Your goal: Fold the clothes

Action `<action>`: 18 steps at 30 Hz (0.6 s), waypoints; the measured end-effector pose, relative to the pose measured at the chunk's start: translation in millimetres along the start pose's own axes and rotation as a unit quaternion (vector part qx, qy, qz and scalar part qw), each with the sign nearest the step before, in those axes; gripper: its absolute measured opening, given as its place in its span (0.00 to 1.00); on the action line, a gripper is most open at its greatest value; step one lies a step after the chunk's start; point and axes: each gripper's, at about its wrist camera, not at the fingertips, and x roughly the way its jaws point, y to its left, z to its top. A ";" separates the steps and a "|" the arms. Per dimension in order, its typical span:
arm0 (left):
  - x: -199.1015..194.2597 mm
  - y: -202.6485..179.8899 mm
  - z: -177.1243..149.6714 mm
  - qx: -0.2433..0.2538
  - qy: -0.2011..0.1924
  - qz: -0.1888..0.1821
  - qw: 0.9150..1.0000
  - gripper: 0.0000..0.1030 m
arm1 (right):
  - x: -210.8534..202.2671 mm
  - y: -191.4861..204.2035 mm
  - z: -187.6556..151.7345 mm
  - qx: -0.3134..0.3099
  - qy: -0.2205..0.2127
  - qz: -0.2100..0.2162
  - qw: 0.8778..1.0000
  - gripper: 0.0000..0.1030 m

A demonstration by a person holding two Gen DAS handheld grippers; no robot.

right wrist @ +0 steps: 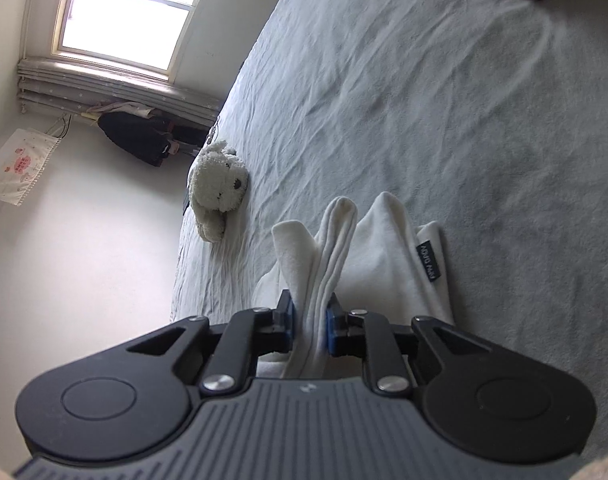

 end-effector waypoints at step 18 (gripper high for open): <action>15.2 -13.9 -38.7 0.051 -0.016 -0.008 0.999 0.29 | -26.7 35.3 -18.7 -0.226 -0.120 -0.113 0.960 0.25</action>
